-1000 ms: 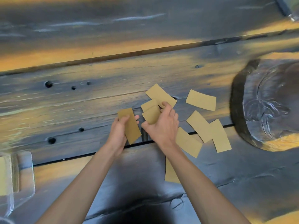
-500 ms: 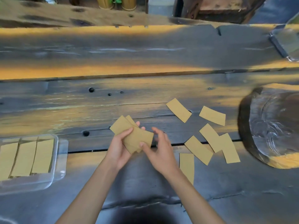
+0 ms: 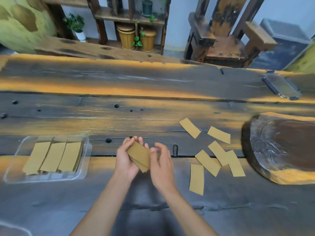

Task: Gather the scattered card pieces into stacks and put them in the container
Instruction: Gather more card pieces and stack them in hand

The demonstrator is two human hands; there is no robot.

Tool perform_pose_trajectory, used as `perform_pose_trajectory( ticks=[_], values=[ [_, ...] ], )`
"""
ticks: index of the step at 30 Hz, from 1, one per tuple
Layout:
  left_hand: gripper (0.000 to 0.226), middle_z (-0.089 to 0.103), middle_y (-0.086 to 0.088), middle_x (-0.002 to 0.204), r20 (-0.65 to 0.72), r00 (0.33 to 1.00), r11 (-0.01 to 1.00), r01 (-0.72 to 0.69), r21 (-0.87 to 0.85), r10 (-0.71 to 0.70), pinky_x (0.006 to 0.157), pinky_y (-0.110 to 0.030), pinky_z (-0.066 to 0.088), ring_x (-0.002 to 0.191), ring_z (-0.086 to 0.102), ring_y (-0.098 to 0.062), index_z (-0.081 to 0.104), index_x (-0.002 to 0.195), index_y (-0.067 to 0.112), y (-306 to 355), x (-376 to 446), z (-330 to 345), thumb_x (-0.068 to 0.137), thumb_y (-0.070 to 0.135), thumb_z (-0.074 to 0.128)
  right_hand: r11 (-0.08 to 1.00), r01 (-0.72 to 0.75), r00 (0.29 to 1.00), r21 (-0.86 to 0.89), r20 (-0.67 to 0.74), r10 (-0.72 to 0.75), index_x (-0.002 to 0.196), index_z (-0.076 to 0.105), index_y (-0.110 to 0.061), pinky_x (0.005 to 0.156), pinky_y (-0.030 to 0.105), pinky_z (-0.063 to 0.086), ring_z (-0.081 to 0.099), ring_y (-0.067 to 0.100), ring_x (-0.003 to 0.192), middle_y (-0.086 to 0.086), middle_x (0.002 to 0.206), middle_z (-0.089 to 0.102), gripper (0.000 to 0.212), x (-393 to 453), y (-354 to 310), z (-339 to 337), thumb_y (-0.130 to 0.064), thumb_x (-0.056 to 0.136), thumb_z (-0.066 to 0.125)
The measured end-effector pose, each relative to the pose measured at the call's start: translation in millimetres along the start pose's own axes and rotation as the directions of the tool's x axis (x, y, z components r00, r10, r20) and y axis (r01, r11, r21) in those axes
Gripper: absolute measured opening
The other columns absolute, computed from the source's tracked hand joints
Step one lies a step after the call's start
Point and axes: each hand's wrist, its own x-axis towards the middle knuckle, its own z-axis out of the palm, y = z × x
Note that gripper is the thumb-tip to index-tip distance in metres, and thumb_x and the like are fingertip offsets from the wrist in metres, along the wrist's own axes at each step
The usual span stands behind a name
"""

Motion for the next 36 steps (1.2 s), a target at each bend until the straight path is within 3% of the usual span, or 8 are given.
perform_pose_trajectory(
  ticks=[5, 8, 12, 16, 20, 27, 31, 36],
  values=[
    [0.022, 0.064, -0.006, 0.088, 0.001, 1.000, 1.000, 0.019, 0.022, -0.019, 0.080, -0.037, 0.050, 0.080, 0.061, -0.019, 0.056, 0.115, 0.024, -14, -29, 5, 0.099, 0.011, 0.046, 0.996, 0.079, 0.988, -0.048, -0.131, -0.085, 0.123, 0.052, -0.026, 0.095, 0.027, 0.039, 0.048, 0.008, 0.114, -0.008, 0.118, 0.054, 0.041, -26, -15, 23, -0.052, 0.097, 0.032],
    [0.024, 0.057, -0.004, 0.078, -0.017, 1.000, 0.998, -0.018, 0.066, 0.019, 0.068, -0.034, 0.048, 0.068, 0.054, -0.018, 0.056, 0.122, 0.028, -3, -36, -6, 0.102, 0.021, 0.045, 0.994, 0.105, 0.991, -0.037, -0.084, -0.108, 0.129, 0.047, -0.025, 0.101, 0.028, 0.040, 0.049, 0.008, 0.118, -0.008, 0.124, 0.048, 0.034, -40, -13, 27, -0.043, 0.101, 0.042],
    [0.014, 0.053, -0.001, 0.074, -0.065, 0.998, 1.000, 0.021, 0.005, -0.021, 0.066, -0.031, 0.045, 0.061, 0.051, -0.016, 0.059, 0.102, 0.025, 16, -44, -16, 0.099, 0.036, 0.052, 0.972, 0.226, 0.973, -0.060, -0.028, -0.228, 0.134, 0.044, -0.027, 0.101, 0.017, 0.036, 0.045, 0.000, 0.123, -0.014, 0.128, 0.042, 0.041, -61, -19, 34, -0.045, 0.098, 0.048],
    [0.033, 0.060, -0.003, 0.071, -0.102, 0.993, 0.998, 0.064, 0.027, -0.060, 0.071, -0.032, 0.051, 0.061, 0.057, -0.017, 0.063, 0.075, 0.016, 34, -58, -14, 0.093, 0.043, 0.059, 0.957, 0.285, 0.958, -0.059, 0.058, -0.282, 0.138, 0.049, -0.026, 0.101, 0.006, 0.035, 0.045, -0.007, 0.125, -0.014, 0.130, 0.042, 0.063, -73, -24, 42, -0.056, 0.084, 0.060],
    [0.029, 0.061, -0.004, 0.079, -0.120, 0.992, 0.994, 0.048, 0.094, -0.036, 0.078, -0.030, 0.052, 0.069, 0.059, -0.017, 0.059, 0.088, 0.014, 57, -66, -27, 0.087, 0.041, 0.068, 0.959, 0.241, 0.969, -0.153, 0.091, -0.229, 0.126, 0.063, -0.032, 0.097, 0.025, 0.049, 0.058, 0.000, 0.108, -0.019, 0.110, 0.058, 0.065, -75, -33, 42, -0.064, 0.070, 0.071],
    [0.022, 0.065, -0.002, 0.089, -0.098, 0.989, 0.985, -0.101, 0.137, 0.115, 0.089, -0.039, 0.054, 0.088, 0.067, -0.018, 0.059, 0.106, 0.023, 87, -71, -33, 0.095, 0.042, 0.058, 0.993, 0.101, 0.987, 0.066, 0.123, -0.108, 0.129, 0.051, -0.037, 0.089, 0.017, 0.045, 0.057, -0.003, 0.110, -0.015, 0.115, 0.067, 0.075, -82, -42, 49, -0.046, 0.064, 0.088],
    [0.021, 0.067, -0.003, 0.109, -0.126, 0.978, 0.982, -0.151, 0.110, 0.164, 0.091, -0.040, 0.056, 0.099, 0.070, -0.017, 0.060, 0.111, 0.026, 114, -67, -37, 0.097, 0.041, 0.055, 0.989, 0.095, 0.988, 0.116, 0.111, -0.108, 0.123, 0.061, -0.038, 0.090, 0.022, 0.048, 0.058, -0.004, 0.116, -0.017, 0.120, 0.067, 0.059, -85, -34, 46, -0.038, 0.069, 0.085],
    [0.022, 0.062, -0.001, 0.127, -0.122, 0.967, 0.974, -0.216, 0.065, 0.223, 0.091, -0.046, 0.056, 0.110, 0.066, -0.020, 0.054, 0.122, 0.036, 149, -65, -50, 0.102, 0.029, 0.047, 0.981, 0.004, 1.000, 0.194, -0.030, 0.002, 0.099, 0.073, -0.036, 0.077, 0.012, 0.047, 0.067, 0.000, 0.089, -0.017, 0.095, 0.075, 0.009, -81, -37, 29, -0.034, 0.091, 0.072]
  ],
)
